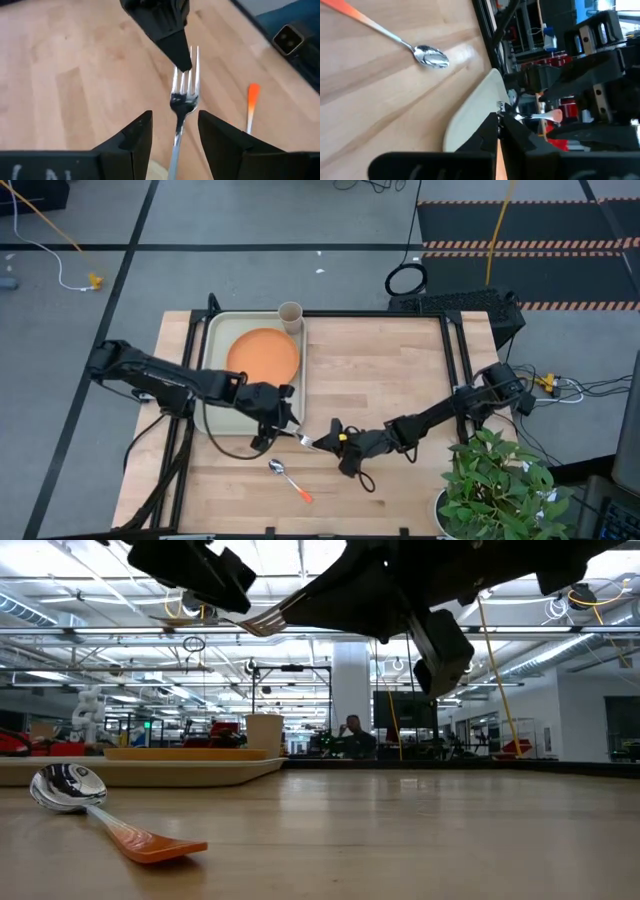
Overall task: Pick and place plate/cup/fork/spoon on tray
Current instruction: Put the orange fork on the light brown tray
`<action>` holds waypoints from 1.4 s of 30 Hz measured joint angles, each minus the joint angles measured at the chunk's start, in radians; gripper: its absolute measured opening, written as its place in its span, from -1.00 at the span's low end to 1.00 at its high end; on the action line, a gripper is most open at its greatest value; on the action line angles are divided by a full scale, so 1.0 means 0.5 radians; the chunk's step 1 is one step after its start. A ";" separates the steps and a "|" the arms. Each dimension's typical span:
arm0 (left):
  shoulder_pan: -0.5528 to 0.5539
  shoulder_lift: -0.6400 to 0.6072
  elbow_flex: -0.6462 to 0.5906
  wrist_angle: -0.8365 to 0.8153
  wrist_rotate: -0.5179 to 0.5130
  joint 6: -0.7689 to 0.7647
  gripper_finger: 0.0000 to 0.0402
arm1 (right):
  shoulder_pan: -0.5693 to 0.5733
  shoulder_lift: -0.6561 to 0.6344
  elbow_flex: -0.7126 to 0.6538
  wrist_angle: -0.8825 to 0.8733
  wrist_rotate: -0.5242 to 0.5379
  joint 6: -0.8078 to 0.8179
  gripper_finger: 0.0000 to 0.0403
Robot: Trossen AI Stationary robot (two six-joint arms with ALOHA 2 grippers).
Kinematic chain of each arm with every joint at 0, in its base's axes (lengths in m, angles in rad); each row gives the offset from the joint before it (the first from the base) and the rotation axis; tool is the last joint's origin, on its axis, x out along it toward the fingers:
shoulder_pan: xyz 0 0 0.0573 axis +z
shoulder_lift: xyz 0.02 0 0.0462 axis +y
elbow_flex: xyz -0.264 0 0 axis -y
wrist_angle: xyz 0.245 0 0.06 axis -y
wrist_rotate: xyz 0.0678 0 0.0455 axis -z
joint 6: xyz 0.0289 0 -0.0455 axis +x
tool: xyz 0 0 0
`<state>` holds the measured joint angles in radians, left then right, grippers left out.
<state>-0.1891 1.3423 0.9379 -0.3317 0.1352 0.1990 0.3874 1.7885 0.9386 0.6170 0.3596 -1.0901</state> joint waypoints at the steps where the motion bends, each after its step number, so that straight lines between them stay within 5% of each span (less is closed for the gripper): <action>1: -0.024 -0.008 0.000 -0.033 -0.024 -0.014 -0.20 | -0.008 0.000 0.000 0.000 -0.038 0.019 -1.00; 13: -0.088 0.104 0.188 -0.268 -0.084 -0.315 -0.20 | -0.055 -0.002 0.002 -0.048 -0.258 0.077 -1.00; 35: 0.011 0.358 0.178 -0.362 0.111 -0.384 -0.20 | -0.057 -0.002 0.002 -0.127 -0.260 0.062 -1.00; 42: 0.013 0.406 0.185 -0.310 0.133 -0.356 -0.46 | -0.057 -0.002 0.002 -0.145 -0.260 0.063 -1.00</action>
<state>-0.1824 1.5452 1.0304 -0.4868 0.2018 0.0212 0.3588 1.7878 0.9394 0.5448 0.2295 -1.0588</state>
